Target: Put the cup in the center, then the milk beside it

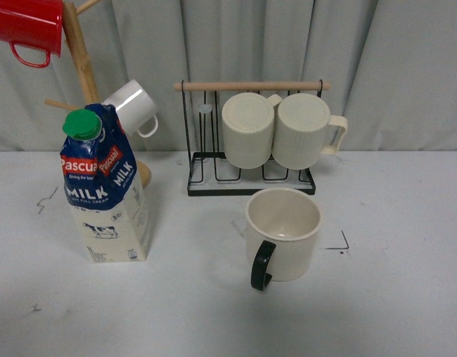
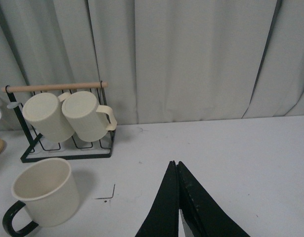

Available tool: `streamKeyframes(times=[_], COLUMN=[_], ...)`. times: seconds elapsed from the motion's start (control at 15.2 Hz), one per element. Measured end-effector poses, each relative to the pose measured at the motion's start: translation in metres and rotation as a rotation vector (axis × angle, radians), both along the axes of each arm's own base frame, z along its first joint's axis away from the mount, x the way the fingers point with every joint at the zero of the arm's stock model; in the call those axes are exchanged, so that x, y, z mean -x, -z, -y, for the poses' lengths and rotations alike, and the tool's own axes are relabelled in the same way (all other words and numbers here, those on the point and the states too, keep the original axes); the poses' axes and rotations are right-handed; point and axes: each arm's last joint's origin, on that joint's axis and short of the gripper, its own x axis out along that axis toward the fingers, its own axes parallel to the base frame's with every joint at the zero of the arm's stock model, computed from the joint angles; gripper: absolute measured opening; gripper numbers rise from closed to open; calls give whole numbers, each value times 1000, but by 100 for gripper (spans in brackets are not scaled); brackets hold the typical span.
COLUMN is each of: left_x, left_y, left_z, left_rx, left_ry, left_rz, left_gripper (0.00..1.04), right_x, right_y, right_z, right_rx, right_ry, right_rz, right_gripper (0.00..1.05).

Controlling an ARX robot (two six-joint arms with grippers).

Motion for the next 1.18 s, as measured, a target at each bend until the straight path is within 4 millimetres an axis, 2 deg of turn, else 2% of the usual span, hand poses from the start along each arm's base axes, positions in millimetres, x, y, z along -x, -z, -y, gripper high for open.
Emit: streamKeyframes(times=[0.2, 0.26, 0.86, 0.99, 1.05, 1.18], left_x=[0, 0, 0, 0, 0, 0], left_y=[0, 0, 0, 0, 0, 0], left_z=[0, 0, 0, 0, 0, 0], left_rx=[0, 0, 0, 0, 0, 0], left_ry=[0, 0, 0, 0, 0, 0], left_rz=[0, 0, 0, 0, 0, 0], left_gripper=[98, 98, 98, 98, 98, 98], right_x=[7, 9, 22, 31, 34, 33], right_y=[3, 10, 10, 16, 10, 12], right_z=[0, 0, 0, 0, 0, 0], right_rx=[0, 0, 0, 0, 1, 2], right_ry=[0, 0, 0, -2, -2, -2], right_rz=[9, 10, 18, -27, 32, 10], right_gripper=[2, 2, 2, 2, 2, 2])
